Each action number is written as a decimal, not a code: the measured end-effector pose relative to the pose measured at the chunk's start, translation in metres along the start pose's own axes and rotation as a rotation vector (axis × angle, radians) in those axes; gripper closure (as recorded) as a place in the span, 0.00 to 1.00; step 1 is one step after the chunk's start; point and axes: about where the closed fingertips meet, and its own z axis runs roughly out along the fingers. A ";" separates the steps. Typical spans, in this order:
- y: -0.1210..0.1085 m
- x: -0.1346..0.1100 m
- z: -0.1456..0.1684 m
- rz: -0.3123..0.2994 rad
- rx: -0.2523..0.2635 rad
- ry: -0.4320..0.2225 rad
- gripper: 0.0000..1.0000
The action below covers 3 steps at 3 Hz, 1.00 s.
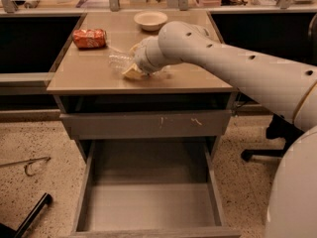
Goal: Pick water bottle from middle drawer and place on counter
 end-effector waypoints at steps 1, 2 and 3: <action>0.000 0.000 0.000 0.000 0.000 0.000 0.58; 0.000 0.000 0.000 0.000 0.000 0.000 0.36; 0.000 0.000 0.000 0.000 0.000 0.000 0.12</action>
Offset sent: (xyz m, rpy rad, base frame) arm 0.0000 0.0000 0.0000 0.0000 0.0000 0.0000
